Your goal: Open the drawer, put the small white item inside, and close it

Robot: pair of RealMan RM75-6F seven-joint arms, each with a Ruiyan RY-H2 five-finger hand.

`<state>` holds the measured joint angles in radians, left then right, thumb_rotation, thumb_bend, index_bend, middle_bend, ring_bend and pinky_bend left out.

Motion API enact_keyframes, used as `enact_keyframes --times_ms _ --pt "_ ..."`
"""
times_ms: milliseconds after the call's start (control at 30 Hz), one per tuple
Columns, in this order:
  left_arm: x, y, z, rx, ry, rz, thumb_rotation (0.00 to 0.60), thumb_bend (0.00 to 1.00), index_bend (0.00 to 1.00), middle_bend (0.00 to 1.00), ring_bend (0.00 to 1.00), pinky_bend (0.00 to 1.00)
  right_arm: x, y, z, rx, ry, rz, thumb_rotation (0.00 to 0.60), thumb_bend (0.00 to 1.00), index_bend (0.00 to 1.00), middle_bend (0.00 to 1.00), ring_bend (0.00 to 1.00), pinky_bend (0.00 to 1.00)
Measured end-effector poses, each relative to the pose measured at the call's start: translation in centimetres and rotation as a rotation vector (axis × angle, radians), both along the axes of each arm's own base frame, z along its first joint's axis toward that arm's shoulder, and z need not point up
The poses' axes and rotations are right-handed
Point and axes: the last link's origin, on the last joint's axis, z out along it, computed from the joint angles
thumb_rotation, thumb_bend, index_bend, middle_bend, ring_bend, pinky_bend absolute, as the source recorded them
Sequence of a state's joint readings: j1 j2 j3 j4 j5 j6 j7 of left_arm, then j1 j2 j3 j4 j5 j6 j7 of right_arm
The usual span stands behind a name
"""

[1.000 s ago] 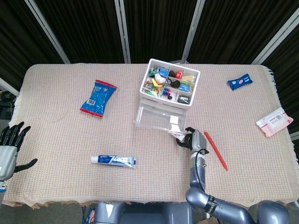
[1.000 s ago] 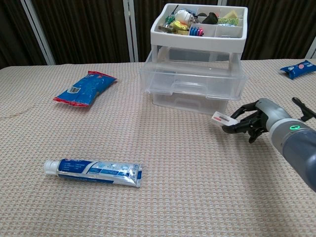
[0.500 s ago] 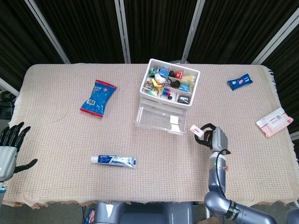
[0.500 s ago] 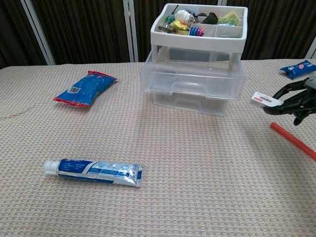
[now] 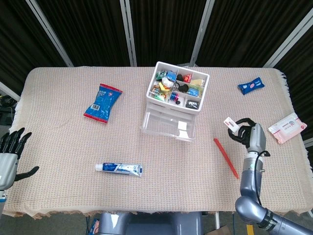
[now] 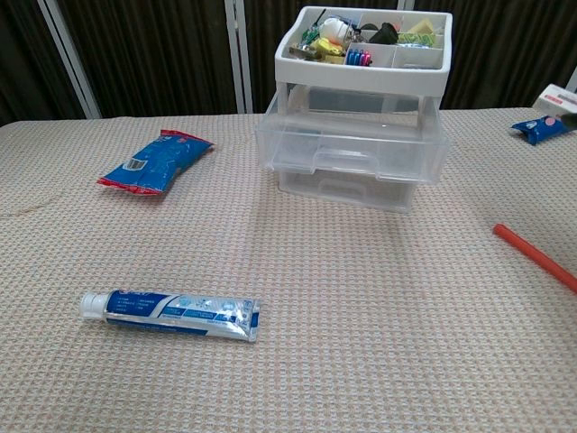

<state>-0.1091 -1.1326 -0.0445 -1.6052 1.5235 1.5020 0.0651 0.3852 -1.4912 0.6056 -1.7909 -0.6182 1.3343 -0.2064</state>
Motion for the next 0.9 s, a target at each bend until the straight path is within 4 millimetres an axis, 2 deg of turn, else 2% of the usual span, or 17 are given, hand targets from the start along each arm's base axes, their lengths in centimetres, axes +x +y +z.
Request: enact_keyframes --times_ms 167,400,533,900 --pt "0.0 0.0 -0.1 -0.002 0.001 -0.003 0.6 0.14 0.09 0.0 0.0 0.0 1.3 0.4 2.2 -0.024 0.006 0.054 0.6 0.2 0.65 0.81 0.81 0.61" --pt "0.1 0.0 -0.1 0.0 -0.001 -0.008 0.6 0.13 0.09 0.0 0.0 0.0 5.1 2.4 3.7 0.015 0.0 0.188 0.6 0.2 0.65 0.81 0.81 0.61" --pt "0.1 0.0 0.0 0.004 -0.005 -0.012 0.6 0.13 0.09 0.0 0.0 0.0 7.3 3.2 3.3 0.066 0.02 0.259 0.6 0.2 0.65 0.81 0.81 0.61" --pt "0.1 0.0 0.0 -0.002 -0.014 -0.013 0.6 0.13 0.09 0.0 0.0 0.0 12.8 2.2 0.7 0.152 0.087 0.369 0.6 0.2 0.65 0.81 0.81 0.61"
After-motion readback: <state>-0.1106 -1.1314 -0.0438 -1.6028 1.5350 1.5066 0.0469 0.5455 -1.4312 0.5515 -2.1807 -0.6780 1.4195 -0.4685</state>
